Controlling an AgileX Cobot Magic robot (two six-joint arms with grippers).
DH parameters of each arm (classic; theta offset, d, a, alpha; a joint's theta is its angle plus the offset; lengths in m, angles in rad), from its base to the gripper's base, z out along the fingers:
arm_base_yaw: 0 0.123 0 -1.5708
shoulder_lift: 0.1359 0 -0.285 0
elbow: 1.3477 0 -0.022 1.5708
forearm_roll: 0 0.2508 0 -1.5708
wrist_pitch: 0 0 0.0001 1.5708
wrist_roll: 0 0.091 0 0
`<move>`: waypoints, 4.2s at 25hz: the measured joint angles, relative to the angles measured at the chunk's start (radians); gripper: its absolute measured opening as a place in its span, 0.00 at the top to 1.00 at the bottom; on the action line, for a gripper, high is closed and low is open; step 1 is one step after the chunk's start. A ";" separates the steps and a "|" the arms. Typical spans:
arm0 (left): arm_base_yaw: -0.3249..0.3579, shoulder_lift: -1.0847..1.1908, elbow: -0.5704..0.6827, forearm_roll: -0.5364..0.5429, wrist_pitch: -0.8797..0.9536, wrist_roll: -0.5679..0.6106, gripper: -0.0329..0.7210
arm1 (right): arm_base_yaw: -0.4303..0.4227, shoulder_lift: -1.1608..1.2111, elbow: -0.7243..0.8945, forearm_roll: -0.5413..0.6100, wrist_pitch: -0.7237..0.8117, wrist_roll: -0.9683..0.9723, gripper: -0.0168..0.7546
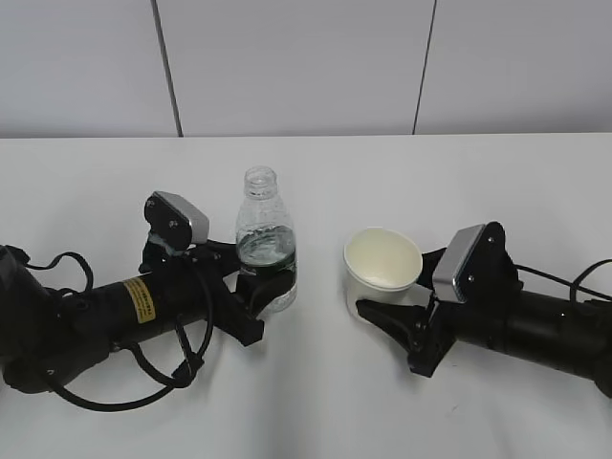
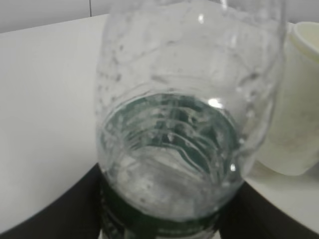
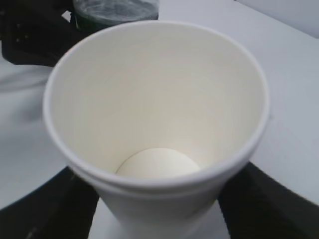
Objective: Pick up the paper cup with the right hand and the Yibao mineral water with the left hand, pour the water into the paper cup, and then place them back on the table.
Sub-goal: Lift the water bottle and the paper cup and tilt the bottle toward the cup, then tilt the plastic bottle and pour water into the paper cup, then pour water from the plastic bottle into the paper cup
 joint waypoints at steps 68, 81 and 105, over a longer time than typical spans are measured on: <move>0.093 -0.213 -0.120 -0.253 0.091 1.118 0.50 | 0.070 0.023 -0.703 -0.932 0.182 1.086 0.31; 0.093 -0.213 -0.120 -0.253 0.055 1.290 0.50 | 0.092 0.023 -0.732 -0.993 0.131 1.143 0.31; 0.093 -0.213 -0.120 -0.261 0.054 1.553 0.50 | 0.108 0.023 -0.739 -1.054 0.207 1.163 0.31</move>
